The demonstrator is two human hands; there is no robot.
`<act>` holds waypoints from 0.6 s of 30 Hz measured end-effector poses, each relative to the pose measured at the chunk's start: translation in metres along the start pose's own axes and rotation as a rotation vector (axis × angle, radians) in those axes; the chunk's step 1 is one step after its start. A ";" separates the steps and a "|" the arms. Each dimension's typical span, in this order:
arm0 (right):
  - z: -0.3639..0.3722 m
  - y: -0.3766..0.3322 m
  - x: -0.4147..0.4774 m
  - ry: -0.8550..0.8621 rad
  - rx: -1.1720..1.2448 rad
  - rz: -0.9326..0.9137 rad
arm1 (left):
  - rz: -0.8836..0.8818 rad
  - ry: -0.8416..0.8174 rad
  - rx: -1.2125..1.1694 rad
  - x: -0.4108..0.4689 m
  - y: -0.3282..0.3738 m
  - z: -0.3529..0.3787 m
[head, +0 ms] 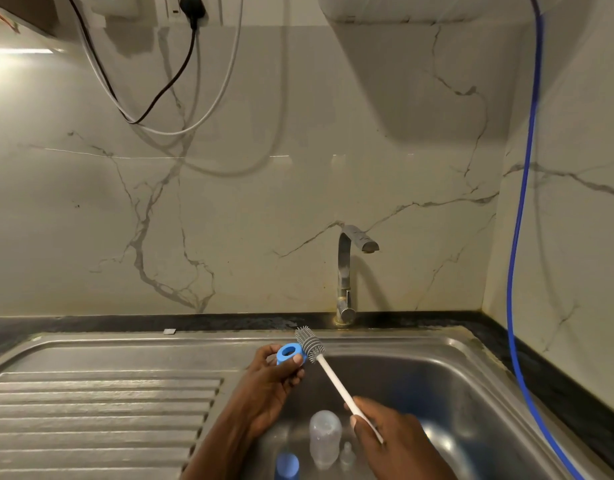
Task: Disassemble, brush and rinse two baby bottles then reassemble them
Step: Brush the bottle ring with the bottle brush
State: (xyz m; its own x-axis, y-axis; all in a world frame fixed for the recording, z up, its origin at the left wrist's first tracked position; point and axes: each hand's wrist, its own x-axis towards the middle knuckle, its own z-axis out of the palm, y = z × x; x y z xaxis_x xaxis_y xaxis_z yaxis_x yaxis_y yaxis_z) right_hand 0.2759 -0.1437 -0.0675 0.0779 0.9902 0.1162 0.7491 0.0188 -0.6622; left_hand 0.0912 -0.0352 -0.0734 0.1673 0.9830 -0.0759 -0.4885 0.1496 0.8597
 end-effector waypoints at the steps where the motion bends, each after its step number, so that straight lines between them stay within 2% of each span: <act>1: 0.003 0.002 0.001 -0.007 -0.006 0.006 | -0.003 0.002 -0.005 0.000 0.001 0.000; 5: 0.010 0.009 0.000 0.031 -0.013 0.008 | 0.012 0.042 -0.096 0.000 0.004 -0.003; 10: 0.020 -0.003 0.008 -0.086 0.014 -0.007 | 0.049 0.025 -0.208 0.001 0.006 -0.006; 15: 0.003 -0.016 -0.007 0.105 -0.093 -0.021 | -0.048 -0.010 -0.147 -0.001 0.003 0.003; 18: 0.003 -0.010 -0.010 0.114 -0.063 0.010 | -0.013 0.022 -0.108 0.000 0.000 0.006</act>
State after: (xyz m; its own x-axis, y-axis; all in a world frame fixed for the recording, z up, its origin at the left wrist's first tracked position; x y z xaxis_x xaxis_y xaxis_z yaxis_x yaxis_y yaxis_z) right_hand 0.2656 -0.1533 -0.0644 0.1573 0.9679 0.1958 0.7878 -0.0034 -0.6160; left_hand 0.0962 -0.0354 -0.0706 0.1559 0.9828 -0.0987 -0.5763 0.1717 0.7990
